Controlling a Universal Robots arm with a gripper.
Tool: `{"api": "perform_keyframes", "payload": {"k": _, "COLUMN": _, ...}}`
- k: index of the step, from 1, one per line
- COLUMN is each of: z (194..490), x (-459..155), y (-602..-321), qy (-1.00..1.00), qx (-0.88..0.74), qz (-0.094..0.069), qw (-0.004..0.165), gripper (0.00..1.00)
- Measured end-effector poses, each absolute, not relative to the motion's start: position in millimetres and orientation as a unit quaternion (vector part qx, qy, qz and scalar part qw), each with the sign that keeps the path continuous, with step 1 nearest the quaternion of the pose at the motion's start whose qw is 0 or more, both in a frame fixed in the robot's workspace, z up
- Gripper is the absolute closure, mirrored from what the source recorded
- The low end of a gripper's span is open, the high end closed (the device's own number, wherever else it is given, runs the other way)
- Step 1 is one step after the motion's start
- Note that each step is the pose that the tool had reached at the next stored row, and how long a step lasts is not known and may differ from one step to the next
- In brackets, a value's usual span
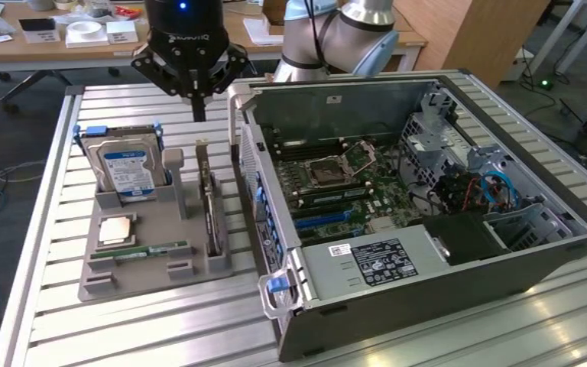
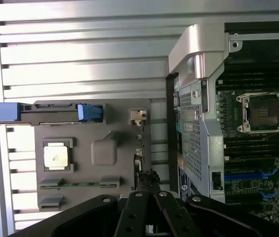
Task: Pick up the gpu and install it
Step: 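Reach for the gpu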
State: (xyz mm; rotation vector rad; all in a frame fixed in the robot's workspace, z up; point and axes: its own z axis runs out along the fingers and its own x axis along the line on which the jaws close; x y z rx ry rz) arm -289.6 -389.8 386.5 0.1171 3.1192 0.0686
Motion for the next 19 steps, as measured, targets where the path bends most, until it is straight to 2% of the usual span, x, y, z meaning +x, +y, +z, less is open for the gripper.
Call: {"api": "perform_keyframes", "payload": {"k": 19, "z": 386.1, "x": -294.6, "y": -389.8, "qy": 0.999, "qx": 0.037, "qz": 0.022, "qw": 0.009, "gripper": 0.89}}
